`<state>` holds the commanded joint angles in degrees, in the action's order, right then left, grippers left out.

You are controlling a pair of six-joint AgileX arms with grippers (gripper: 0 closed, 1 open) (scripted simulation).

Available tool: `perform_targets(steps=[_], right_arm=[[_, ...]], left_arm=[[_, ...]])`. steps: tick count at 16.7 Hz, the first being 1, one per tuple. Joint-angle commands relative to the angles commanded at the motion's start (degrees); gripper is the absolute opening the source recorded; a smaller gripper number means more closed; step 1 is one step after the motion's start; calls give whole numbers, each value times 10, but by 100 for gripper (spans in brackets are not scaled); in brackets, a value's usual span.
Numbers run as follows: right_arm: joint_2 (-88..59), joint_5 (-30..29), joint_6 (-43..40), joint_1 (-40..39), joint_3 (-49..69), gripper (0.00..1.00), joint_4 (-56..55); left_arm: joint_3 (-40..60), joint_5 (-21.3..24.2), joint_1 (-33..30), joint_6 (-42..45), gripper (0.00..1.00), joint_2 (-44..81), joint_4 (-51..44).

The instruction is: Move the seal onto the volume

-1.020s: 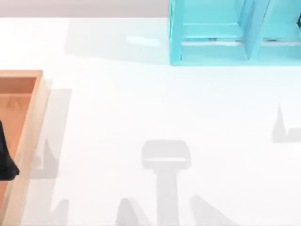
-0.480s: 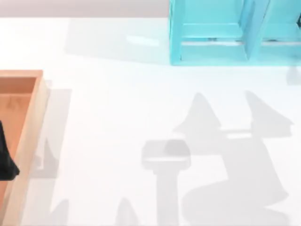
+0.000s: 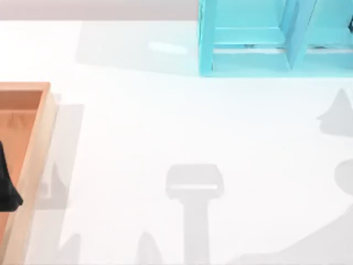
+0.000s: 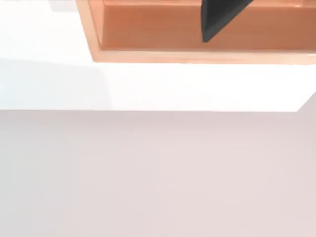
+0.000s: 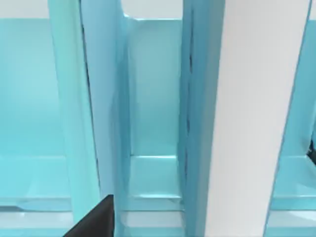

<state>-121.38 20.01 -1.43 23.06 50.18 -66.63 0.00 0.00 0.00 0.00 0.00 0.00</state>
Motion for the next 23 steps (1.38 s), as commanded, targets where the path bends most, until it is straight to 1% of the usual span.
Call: perform_targets(steps=[2, 9, 12, 19, 23], right_arm=[[-22, -1, 1, 4, 4, 100, -5], [-28, -3, 1, 1, 11, 100, -1], [-58, -12, 2, -6, 65, 100, 21], [-155, -40, 4, -33, 248, 100, 106], [-168, -45, 4, -38, 274, 100, 119]], left_arm=[[0, 0, 0, 0, 100, 0, 0], [0, 0, 0, 0, 100, 0, 0], [0, 0, 0, 0, 100, 0, 0], [0, 0, 0, 0, 100, 0, 0], [0, 0, 0, 0, 100, 0, 0]])
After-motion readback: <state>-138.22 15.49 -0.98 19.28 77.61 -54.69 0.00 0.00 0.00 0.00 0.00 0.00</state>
